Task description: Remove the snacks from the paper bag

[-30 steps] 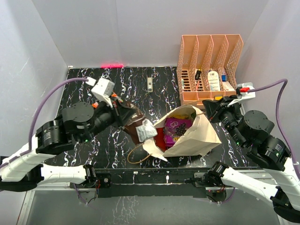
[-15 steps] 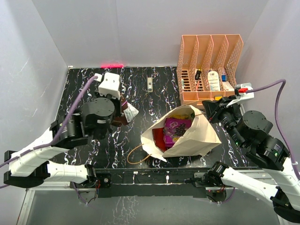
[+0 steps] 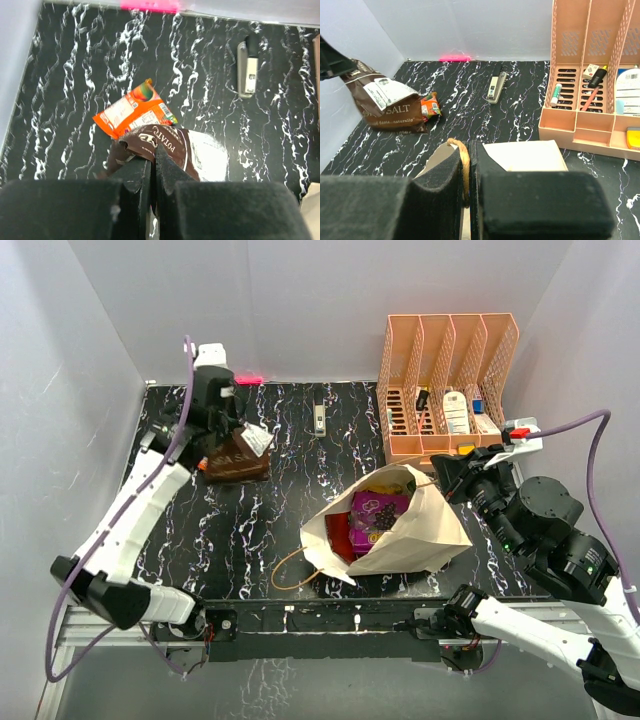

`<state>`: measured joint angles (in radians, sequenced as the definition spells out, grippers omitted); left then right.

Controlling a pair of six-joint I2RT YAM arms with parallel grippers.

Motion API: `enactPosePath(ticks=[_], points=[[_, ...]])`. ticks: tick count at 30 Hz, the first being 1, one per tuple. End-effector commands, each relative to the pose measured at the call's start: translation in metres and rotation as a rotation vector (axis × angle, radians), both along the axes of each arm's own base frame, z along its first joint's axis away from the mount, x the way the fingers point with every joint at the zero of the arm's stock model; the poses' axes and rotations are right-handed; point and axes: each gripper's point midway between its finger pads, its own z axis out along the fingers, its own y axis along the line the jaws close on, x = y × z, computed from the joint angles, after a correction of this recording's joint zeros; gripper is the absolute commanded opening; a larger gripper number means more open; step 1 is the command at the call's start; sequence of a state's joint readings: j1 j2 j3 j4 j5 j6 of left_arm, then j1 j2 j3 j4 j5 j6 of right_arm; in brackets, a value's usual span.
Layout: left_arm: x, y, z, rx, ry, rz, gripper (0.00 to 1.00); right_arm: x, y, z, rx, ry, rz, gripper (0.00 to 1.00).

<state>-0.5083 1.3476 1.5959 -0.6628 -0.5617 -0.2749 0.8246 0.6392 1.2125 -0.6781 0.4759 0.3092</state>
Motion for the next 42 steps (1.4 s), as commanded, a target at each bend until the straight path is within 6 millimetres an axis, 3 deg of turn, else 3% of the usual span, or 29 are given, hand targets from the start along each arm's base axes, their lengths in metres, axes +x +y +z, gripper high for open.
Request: enactPosePath(ticks=[1,5,11,18,24,29,33,39,42], points=[[0.021,0.035,0.002,-0.215,0.035,0.086,0.00,0.001,0.000,0.027,0.063,-0.057,-0.005,0.08],[0.022,0.088,-0.014,-0.333,0.045,0.252,0.00,0.000,0.001,0.031,0.068,-0.062,0.001,0.08],[-0.011,0.139,-0.026,-0.447,0.019,0.450,0.00,-0.001,0.000,0.029,0.071,-0.059,0.006,0.08],[-0.039,0.175,-0.033,-0.388,-0.020,0.637,0.00,-0.001,0.002,0.026,0.064,-0.052,0.009,0.08],[-0.038,0.189,-0.057,-0.395,0.023,0.710,0.00,0.001,0.003,0.026,0.059,-0.052,0.007,0.08],[-0.014,0.202,-0.100,-0.423,0.084,0.741,0.00,0.002,0.003,0.026,0.055,-0.052,0.005,0.08],[0.018,0.203,-0.124,-0.434,0.124,0.701,0.00,0.001,0.001,0.029,0.054,-0.059,0.001,0.08],[0.066,0.210,-0.134,-0.469,0.067,0.686,0.00,0.001,-0.003,0.030,0.050,-0.059,-0.015,0.08],[0.084,0.214,-0.133,-0.468,0.090,0.696,0.26,0.003,0.000,0.027,0.043,-0.051,-0.010,0.08]])
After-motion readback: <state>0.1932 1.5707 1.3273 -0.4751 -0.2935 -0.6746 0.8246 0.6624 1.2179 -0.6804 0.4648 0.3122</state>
